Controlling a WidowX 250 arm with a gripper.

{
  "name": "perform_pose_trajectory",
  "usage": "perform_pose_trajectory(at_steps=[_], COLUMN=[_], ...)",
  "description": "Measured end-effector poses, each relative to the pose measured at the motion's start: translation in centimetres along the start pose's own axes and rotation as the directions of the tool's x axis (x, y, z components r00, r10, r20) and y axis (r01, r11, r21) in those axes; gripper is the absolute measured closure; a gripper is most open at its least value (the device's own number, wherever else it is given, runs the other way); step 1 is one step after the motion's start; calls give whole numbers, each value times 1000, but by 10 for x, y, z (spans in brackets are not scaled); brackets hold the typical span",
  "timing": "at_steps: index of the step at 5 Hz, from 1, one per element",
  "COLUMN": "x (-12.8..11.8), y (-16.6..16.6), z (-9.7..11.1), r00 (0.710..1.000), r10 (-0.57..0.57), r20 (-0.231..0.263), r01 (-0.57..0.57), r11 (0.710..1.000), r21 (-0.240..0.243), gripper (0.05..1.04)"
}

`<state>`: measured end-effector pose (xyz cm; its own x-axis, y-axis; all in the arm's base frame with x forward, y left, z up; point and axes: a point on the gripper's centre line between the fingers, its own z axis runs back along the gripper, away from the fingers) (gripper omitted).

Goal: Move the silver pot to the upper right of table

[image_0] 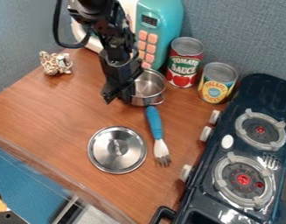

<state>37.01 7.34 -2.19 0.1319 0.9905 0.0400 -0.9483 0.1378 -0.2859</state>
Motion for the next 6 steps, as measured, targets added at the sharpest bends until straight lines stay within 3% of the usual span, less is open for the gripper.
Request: perform_pose_trajectory(at_steps=[1,3,4,6], x=[-4,-1,0,5], y=[-1,6,1,-11], z=[-5,0,16,74], r00=[998,998,999,988], r10=[-41,-57,-53,-121], r20=[-44,-8,11,100], r01=[42,57,53,132], r11=[999,998,999,985], r21=[16,35,-6,-111], gripper=[817,218,70,81])
